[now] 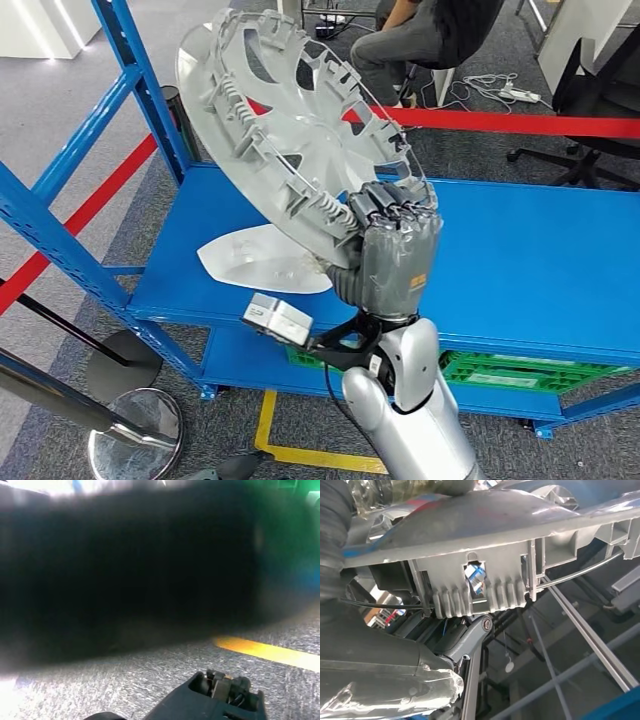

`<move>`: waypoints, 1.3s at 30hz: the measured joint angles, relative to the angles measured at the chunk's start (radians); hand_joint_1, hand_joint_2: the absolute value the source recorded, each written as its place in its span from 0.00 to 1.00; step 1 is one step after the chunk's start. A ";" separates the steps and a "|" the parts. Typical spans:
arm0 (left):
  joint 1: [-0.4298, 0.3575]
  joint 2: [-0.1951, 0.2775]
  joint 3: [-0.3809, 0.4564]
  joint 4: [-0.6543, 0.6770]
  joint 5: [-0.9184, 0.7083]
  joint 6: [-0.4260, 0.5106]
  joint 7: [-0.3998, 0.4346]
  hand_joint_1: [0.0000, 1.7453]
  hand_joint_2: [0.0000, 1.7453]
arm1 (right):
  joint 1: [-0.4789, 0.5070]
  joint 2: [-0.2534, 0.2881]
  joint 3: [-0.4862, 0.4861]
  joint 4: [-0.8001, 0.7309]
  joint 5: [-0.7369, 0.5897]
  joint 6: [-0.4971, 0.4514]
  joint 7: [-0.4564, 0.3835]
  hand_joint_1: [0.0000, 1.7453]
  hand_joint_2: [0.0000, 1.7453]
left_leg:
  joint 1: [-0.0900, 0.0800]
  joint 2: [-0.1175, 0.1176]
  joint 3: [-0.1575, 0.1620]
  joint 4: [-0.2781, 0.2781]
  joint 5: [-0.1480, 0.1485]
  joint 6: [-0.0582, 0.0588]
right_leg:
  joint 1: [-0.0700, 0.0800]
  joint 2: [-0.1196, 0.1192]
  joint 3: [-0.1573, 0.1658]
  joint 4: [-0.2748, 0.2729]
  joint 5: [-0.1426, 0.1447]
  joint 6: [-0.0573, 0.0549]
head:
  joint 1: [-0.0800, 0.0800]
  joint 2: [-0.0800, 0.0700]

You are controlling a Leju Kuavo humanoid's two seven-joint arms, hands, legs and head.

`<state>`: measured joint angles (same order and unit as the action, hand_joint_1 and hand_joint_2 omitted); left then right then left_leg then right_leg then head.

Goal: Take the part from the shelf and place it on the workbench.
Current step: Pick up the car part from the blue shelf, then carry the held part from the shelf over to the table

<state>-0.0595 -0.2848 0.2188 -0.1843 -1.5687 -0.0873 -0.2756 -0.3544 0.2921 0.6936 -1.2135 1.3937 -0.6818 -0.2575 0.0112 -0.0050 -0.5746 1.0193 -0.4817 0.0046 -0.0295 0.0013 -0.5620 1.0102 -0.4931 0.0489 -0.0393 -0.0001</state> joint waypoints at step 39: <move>0.000 -0.001 -0.007 0.001 -0.001 0.033 0.015 0.00 1.00 | 0.137 -0.026 -0.151 -0.158 0.008 -0.001 -0.111 1.00 1.00 | 0.000 0.000 0.000 0.000 0.000 0.000 | 0.000 0.000 0.000 0.000 0.000 0.000 | 0.000 0.000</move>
<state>-0.0599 -0.2853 0.2119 -0.1831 -1.5694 -0.0538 -0.2608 -0.2177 0.2663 0.5422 -1.3714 1.4016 -0.6832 -0.3686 0.0112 -0.0050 -0.5746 1.0194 -0.4818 0.0045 -0.0295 0.0016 -0.5622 1.0102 -0.4930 0.0489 -0.0393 -0.0002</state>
